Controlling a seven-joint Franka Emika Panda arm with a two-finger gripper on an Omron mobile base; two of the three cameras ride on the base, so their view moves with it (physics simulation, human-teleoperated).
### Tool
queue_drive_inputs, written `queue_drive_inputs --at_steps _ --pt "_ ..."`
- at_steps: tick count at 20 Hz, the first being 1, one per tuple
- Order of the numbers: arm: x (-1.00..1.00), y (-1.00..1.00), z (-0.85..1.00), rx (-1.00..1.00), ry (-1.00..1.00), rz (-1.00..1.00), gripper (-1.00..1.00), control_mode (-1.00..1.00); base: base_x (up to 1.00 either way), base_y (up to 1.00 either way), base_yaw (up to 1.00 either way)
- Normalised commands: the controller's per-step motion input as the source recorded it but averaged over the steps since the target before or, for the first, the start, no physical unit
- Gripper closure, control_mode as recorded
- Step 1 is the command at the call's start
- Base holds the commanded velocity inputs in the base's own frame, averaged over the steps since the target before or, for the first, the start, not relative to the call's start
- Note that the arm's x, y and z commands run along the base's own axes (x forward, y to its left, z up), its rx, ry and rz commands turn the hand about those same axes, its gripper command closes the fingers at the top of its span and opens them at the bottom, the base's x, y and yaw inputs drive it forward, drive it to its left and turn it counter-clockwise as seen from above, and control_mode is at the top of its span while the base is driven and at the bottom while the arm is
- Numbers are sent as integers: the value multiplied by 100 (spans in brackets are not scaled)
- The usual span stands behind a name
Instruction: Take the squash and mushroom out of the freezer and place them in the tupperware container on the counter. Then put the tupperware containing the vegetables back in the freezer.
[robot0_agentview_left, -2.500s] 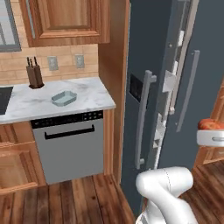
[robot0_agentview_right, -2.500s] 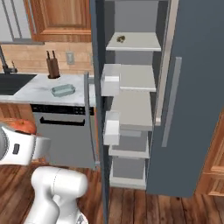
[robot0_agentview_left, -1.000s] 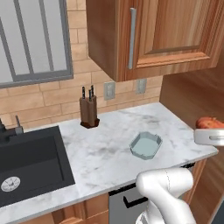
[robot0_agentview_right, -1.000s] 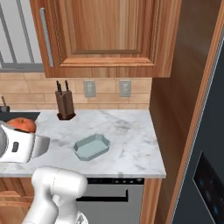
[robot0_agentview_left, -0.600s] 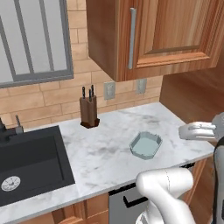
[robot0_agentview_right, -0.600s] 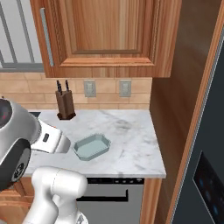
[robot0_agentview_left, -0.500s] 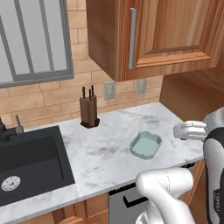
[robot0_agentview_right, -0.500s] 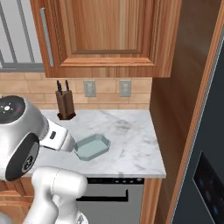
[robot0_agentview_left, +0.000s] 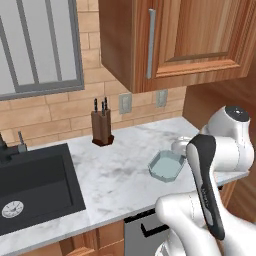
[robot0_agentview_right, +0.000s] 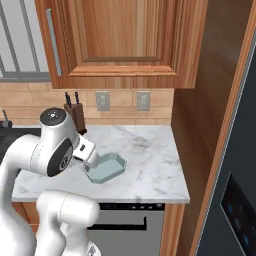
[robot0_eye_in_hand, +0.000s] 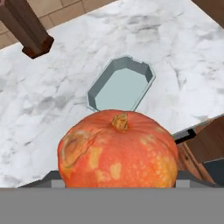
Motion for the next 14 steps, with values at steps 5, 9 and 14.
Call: queue_drive_inputs --at_steps 5,9,14 --pt "82 0 -86 -2 0 -3 100 -100 0 0 0" --pt "81 0 -79 -3 0 -1 100 -100 0 0 0" --pt "71 0 -55 -2 0 -2 100 -100 0 0 0"
